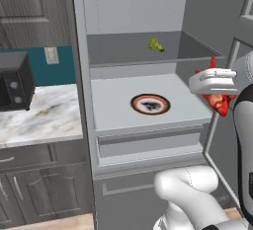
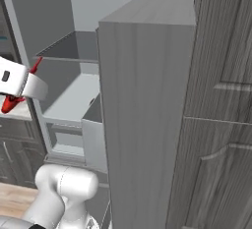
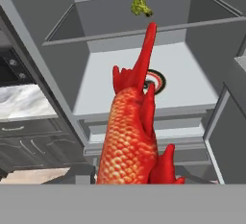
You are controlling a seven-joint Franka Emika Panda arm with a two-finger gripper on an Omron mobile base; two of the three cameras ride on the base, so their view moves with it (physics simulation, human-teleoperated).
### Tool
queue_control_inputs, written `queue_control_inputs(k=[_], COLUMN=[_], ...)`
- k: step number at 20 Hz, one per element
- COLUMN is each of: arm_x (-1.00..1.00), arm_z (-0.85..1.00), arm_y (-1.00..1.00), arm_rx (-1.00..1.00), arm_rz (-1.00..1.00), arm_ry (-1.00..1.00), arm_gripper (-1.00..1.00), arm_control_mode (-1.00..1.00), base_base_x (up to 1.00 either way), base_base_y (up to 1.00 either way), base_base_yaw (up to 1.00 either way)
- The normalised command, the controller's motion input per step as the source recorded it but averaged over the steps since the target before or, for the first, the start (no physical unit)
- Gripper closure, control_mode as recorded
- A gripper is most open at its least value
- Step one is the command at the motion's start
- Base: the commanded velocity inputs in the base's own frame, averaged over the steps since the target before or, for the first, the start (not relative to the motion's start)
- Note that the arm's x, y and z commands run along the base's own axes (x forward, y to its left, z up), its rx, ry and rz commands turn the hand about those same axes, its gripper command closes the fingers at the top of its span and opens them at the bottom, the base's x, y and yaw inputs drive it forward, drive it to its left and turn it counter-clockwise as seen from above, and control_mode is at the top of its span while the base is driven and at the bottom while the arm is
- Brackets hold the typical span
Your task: Transport the fish from the fridge to the microwave and turn on the microwave.
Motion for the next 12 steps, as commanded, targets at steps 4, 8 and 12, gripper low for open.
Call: queue_control_inputs(k=[4, 8, 12], arm_x=[0.00, 0.00, 0.00], arm_z=[0.00, 0.00, 0.00], arm_y=[0.00, 0.00, 0.00], arm_rx=[0.00, 0.00, 0.00], arm_rz=[0.00, 0.00, 0.00], arm_ry=[0.00, 0.00, 0.00], arm_gripper=[1.00, 1.00, 1.00], arm_control_mode=[1.00, 1.00, 1.00], base_base_x=[-0.44, -0.35, -0.36], base_base_y=[0.09, 0.12, 0.27], base_base_yaw=[0.01, 0.00, 0.08])
